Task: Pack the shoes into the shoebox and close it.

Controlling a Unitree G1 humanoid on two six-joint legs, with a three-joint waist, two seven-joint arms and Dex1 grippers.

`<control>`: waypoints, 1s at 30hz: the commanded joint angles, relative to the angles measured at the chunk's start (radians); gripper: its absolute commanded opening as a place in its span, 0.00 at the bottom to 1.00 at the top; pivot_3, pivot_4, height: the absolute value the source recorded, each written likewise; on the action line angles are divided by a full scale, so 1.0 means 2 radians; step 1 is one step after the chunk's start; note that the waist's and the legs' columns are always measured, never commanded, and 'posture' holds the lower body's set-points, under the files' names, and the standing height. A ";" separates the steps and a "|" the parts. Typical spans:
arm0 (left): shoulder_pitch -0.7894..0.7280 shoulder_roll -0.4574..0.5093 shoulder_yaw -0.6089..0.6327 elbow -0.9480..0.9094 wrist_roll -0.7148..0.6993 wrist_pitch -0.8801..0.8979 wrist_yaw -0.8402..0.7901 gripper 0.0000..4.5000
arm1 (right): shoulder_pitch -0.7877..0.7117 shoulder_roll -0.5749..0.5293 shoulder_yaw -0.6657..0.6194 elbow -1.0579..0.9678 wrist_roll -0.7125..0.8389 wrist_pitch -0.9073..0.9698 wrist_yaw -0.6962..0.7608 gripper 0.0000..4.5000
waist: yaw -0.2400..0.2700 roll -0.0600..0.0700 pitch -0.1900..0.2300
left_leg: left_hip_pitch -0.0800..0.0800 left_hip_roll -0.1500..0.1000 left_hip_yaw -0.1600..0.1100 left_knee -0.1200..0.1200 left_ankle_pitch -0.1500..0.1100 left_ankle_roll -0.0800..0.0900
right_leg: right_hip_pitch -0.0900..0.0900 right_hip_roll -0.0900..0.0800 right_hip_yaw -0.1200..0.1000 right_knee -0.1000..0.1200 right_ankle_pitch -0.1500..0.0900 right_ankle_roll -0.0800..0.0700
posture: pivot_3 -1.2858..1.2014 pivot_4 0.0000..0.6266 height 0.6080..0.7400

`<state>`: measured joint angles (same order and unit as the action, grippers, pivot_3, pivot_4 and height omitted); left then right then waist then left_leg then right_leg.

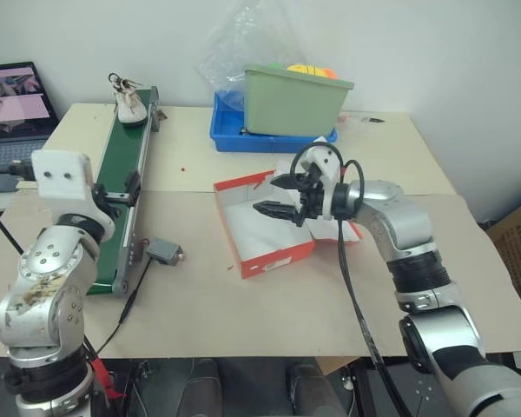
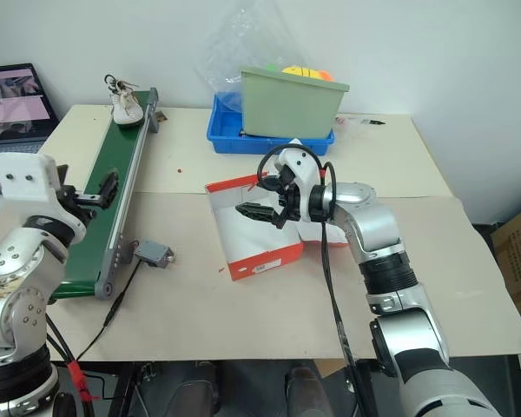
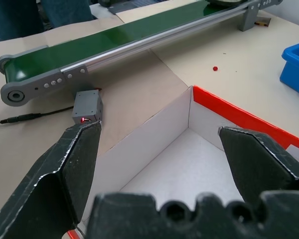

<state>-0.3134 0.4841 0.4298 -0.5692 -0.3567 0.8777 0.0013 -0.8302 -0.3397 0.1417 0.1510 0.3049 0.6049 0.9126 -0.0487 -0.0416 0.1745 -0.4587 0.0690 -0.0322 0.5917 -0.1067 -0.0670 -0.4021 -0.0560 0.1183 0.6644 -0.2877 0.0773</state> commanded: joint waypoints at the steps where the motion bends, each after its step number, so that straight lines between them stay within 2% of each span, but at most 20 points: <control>1: -0.010 -0.005 0.020 0.010 0.015 -0.006 0.021 0.92 | -0.006 0.012 0.001 -0.039 0.021 0.007 0.005 0.99 | 0.000 0.000 0.000 | 0.000 0.000 0.000 0.000 0.000 0.000 | 0.000 0.000 0.000 0.000 0.000 0.000 | 0.52 0.24 1.00; 9: -0.050 -0.013 0.023 0.095 0.028 -0.044 0.027 0.92 | -0.004 0.021 0.011 -0.066 0.034 0.024 0.008 0.99 | 0.005 0.000 0.000 | 0.000 0.000 0.000 0.000 0.000 0.000 | 0.000 0.000 -0.001 0.000 0.000 0.000 | 0.52 0.24 1.00; 21: -0.092 0.006 0.004 0.239 0.047 -0.139 -0.008 0.92 | 0.010 0.016 0.009 -0.095 0.041 0.035 -0.015 0.99 | 0.003 0.000 0.000 | 0.000 0.000 0.000 0.000 0.000 0.000 | 0.000 0.000 0.000 0.000 0.000 0.000 | 0.52 0.24 1.00; 30: -0.119 -0.008 0.014 0.291 0.037 -0.163 -0.004 0.92 | 0.021 0.006 0.003 -0.114 0.043 0.046 -0.034 0.99 | 0.003 0.000 0.000 | 0.000 0.000 0.000 0.000 0.000 0.000 | 0.000 0.000 -0.001 0.000 0.000 0.000 | 0.52 0.24 1.00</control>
<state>-0.5252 0.4643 0.4343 0.0182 -0.2770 0.5793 -0.0131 -0.7847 -0.3223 0.1790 -0.0274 0.3760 0.6890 0.8590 -0.0417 -0.0418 0.1744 -0.4592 0.0689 -0.0325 0.5914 -0.1067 -0.0671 -0.4021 -0.0561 0.1173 0.6643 -0.2876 0.0773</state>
